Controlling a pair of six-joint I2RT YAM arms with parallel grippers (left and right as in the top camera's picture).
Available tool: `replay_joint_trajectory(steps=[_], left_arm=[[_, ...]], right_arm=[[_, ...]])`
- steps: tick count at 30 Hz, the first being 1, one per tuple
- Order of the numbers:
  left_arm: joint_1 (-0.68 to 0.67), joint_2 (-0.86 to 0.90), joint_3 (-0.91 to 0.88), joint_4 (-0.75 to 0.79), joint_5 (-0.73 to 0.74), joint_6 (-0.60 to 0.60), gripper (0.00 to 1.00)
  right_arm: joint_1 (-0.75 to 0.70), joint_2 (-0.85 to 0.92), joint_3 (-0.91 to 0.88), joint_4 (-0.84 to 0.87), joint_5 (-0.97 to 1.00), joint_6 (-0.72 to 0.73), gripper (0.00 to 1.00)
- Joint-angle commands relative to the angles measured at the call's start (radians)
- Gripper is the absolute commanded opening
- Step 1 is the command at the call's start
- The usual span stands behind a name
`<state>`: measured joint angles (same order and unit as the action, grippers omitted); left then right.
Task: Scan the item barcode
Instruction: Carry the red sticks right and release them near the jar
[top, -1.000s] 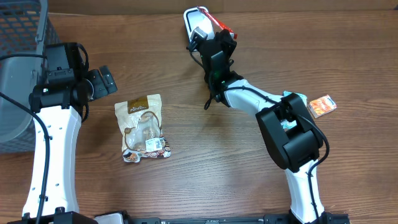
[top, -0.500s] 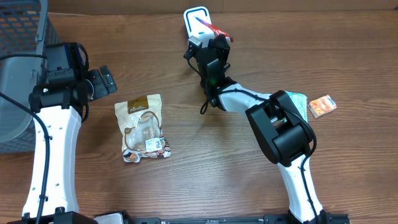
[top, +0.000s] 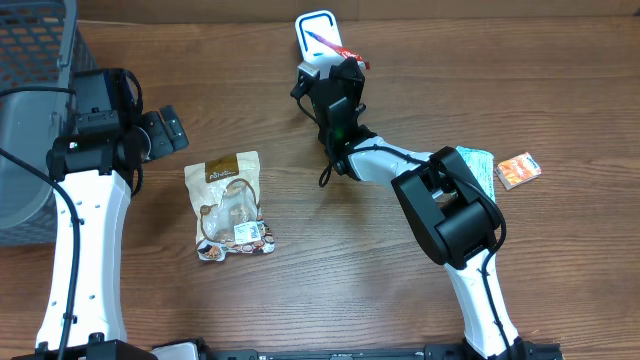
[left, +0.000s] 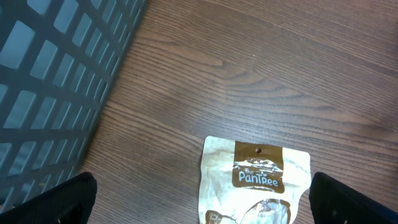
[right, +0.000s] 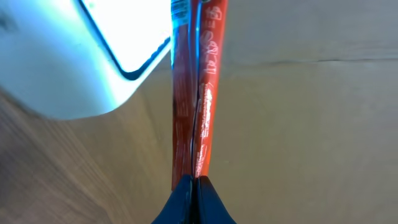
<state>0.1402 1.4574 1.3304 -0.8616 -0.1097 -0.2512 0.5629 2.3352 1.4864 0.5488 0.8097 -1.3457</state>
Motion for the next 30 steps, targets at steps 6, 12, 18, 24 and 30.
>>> replay_joint_trajectory(steps=[6, 12, 18, 24, 30], left_arm=[[0.003, -0.005, 0.015, 0.002, -0.005, 0.016, 1.0], [0.003, -0.005, 0.015, 0.002, -0.005, 0.016, 1.0], [0.003, -0.005, 0.015, 0.002, -0.005, 0.016, 1.0], [0.003, -0.005, 0.015, 0.002, -0.005, 0.016, 1.0], [0.003, -0.005, 0.015, 0.002, -0.005, 0.016, 1.0]], right_arm=[[-0.006, 0.019, 0.013, -0.021, -0.002, 0.064, 0.04], [-0.015, 0.029, 0.013, -0.05, 0.005, 0.153, 0.04], [-0.015, 0.033, 0.013, -0.049, -0.01, 0.153, 0.04], [0.035, 0.016, 0.013, 0.326, 0.22, 0.225, 0.03], [0.113, -0.097, 0.013, 0.198, 0.254, 0.227, 0.03]])
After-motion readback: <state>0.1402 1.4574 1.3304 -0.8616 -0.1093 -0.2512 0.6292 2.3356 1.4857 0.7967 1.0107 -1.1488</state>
